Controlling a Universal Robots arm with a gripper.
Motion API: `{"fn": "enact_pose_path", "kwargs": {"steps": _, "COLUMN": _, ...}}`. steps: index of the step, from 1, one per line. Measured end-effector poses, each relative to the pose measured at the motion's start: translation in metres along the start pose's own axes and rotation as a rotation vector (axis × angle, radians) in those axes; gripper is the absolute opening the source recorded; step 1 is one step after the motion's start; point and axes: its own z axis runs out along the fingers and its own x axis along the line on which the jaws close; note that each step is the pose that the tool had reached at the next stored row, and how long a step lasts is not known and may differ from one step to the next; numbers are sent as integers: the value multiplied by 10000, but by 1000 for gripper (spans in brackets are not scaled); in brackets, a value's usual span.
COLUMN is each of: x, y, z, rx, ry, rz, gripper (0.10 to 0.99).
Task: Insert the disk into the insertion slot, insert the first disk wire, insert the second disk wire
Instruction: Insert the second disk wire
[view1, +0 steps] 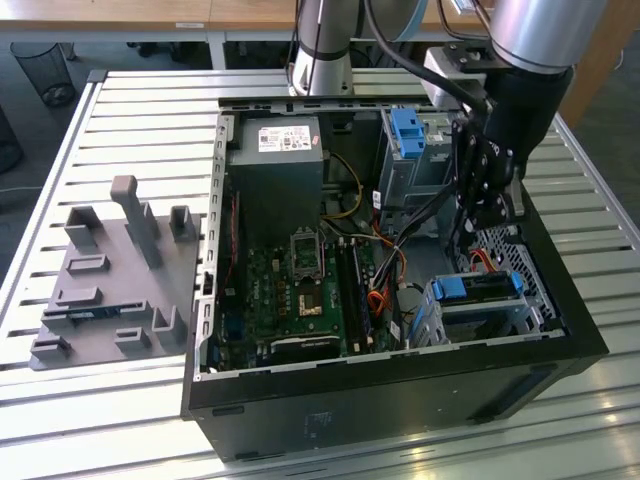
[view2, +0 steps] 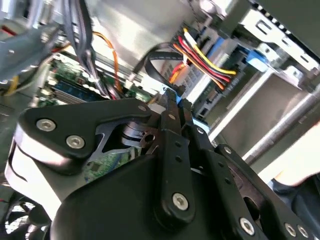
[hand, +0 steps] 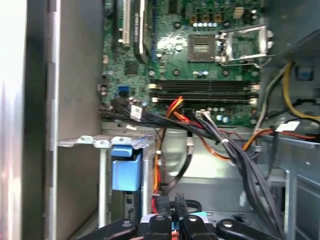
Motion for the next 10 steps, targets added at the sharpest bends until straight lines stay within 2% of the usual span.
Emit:
{"fn": "enact_pose_path", "kwargs": {"steps": 1, "x": 8, "y": 0, "z": 1, "rx": 1, "ry": -96, "rz": 1, "gripper": 161}}
{"fn": "enact_pose_path", "kwargs": {"steps": 3, "x": 13, "y": -1, "z": 3, "rx": 1, "ry": -116, "rz": 1, "gripper": 161}}
{"fn": "enact_pose_path", "kwargs": {"steps": 4, "x": 13, "y": -1, "z": 3, "rx": 0, "ry": -85, "rz": 1, "gripper": 161}}
{"fn": "enact_pose_path", "kwargs": {"steps": 7, "x": 16, "y": -1, "z": 4, "rx": -1, "ry": 112, "rz": -3, "gripper": 161}}
{"fn": "enact_pose_path", "kwargs": {"steps": 10, "x": 30, "y": -1, "z": 3, "rx": -2, "ry": 264, "rz": -4, "gripper": 161}}
